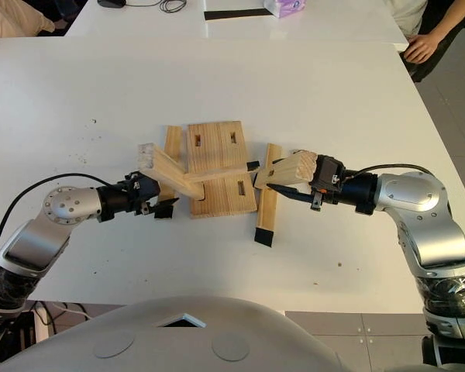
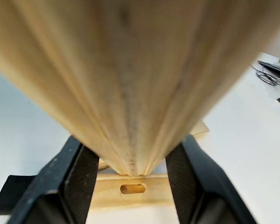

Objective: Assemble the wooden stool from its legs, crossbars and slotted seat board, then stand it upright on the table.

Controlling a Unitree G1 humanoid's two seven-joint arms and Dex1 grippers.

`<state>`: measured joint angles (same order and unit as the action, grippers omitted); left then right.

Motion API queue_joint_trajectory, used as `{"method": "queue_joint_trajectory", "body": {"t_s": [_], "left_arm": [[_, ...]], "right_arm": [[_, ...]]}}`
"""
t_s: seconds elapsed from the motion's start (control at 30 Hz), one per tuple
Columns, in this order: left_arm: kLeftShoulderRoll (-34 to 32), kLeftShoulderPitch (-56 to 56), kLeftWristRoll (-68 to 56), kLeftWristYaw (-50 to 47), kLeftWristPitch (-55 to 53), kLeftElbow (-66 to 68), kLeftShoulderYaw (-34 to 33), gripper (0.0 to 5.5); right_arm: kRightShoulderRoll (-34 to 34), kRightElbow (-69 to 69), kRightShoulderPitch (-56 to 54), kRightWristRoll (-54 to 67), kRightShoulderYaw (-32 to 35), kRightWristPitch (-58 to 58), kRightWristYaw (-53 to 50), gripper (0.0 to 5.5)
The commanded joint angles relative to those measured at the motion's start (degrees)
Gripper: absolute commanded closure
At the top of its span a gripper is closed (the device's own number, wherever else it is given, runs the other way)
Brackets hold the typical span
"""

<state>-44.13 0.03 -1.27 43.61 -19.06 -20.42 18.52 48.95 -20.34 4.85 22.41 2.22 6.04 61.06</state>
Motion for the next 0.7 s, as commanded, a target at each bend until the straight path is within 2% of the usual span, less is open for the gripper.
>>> {"method": "queue_joint_trajectory", "body": {"t_s": [0.03, 0.37, 0.7], "left_arm": [[-0.31, 2.25, 2.35, 0.29, -2.78, 2.25, 1.65, 2.29], [-0.8, 4.75, 0.65, 0.85, -2.46, 2.57, -1.37, 2.29], [-3.08, 5.91, -1.08, 2.88, -1.74, 0.95, -5.36, 2.29]], "right_arm": [[-0.21, -2.76, 1.77, 1.95, 0.02, 2.05, 0.56, 3.46], [0.38, -7.82, 3.53, 5.52, 2.23, 6.0, 0.15, 3.46], [2.97, -10.31, -2.15, 12.31, 8.03, 12.53, -0.09, 3.46]]}}
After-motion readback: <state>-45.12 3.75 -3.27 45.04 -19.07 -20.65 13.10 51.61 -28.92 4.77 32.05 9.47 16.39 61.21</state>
